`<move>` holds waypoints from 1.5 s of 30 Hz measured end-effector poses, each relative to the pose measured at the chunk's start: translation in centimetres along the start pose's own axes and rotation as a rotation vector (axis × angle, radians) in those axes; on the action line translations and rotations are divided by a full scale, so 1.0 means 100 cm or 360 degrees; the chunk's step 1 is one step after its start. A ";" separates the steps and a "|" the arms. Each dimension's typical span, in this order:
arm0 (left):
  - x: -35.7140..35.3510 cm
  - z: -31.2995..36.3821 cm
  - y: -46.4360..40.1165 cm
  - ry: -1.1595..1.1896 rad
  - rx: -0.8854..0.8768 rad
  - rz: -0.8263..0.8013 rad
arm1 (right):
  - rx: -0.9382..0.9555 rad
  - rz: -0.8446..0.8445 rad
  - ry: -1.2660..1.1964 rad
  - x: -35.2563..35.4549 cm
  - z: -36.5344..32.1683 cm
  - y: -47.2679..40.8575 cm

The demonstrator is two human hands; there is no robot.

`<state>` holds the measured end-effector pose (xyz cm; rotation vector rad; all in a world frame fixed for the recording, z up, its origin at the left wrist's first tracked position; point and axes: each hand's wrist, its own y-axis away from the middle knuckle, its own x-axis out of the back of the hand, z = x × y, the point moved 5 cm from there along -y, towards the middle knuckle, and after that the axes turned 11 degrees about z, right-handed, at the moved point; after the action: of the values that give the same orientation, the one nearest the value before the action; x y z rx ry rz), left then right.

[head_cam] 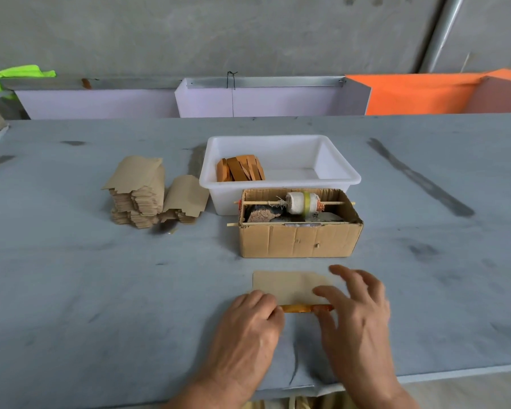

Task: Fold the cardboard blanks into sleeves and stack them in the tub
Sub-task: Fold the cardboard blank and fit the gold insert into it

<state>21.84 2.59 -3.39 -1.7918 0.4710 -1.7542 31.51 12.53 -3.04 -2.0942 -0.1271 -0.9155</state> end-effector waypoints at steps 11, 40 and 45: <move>0.002 0.001 0.000 -0.0039 0.0007 0.0022 | 0.0601 -0.0034 -0.0113 -0.010 -0.036 0.023; -0.037 -0.061 -0.042 0.0208 0.0934 -0.0653 | 0.0080 -0.0956 0.0169 -0.049 0.010 -0.038; -0.036 -0.067 -0.038 0.0546 0.1114 -0.0651 | 0.0289 -0.0966 0.0026 -0.050 0.007 -0.044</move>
<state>14.45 6.71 -4.08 -1.1373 -0.3863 -2.1544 26.58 16.96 -3.69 -1.8999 -0.8401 -1.2164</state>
